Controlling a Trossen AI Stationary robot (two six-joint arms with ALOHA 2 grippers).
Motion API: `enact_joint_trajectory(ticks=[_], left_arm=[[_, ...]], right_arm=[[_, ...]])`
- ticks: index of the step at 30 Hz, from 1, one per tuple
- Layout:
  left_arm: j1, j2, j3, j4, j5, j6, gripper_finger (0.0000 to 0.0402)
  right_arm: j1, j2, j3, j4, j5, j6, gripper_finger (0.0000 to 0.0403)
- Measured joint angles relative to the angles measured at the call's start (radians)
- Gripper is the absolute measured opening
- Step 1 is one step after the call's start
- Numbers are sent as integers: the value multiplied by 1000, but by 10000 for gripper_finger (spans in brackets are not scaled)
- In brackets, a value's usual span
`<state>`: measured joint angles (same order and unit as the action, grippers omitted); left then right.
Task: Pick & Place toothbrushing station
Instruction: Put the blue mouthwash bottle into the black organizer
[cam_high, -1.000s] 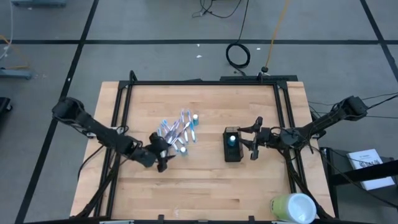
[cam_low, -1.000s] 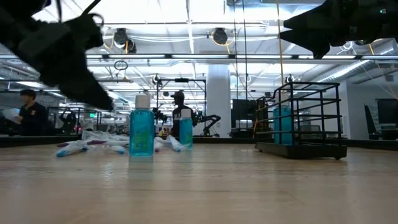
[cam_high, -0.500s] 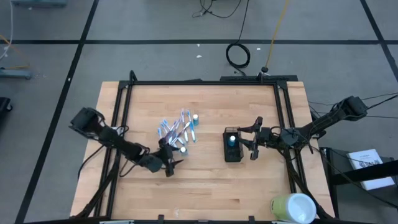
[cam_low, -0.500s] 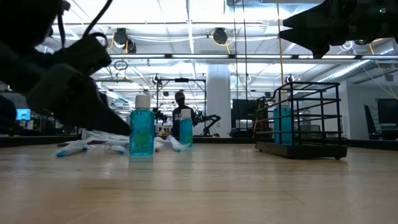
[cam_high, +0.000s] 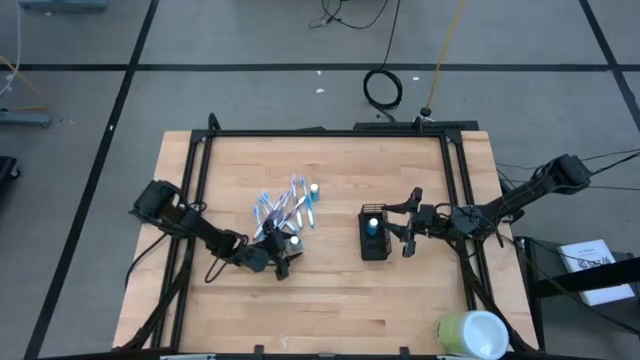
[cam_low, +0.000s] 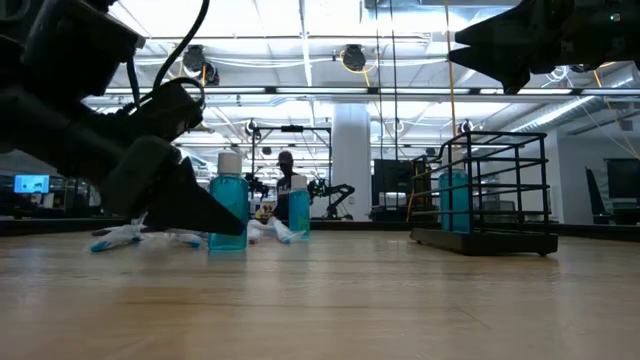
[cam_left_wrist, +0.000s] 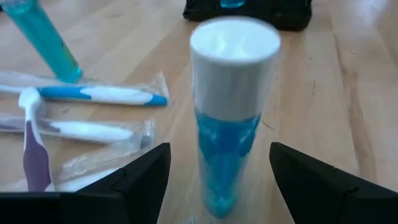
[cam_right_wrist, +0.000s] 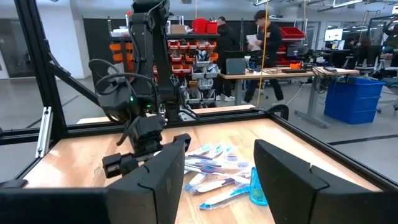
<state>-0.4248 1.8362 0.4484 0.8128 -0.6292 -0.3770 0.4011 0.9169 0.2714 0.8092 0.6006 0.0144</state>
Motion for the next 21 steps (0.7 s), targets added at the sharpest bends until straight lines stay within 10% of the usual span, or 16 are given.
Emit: enact_joint_trajectory(ticks=[8, 21], left_arm=[[0, 0, 0, 0, 1, 2, 271], [15, 0, 0, -32, 2, -16, 137]], right_arm=[[0, 0, 0, -14, 0, 3, 187], [0, 0, 0, -14, 0, 3, 187]])
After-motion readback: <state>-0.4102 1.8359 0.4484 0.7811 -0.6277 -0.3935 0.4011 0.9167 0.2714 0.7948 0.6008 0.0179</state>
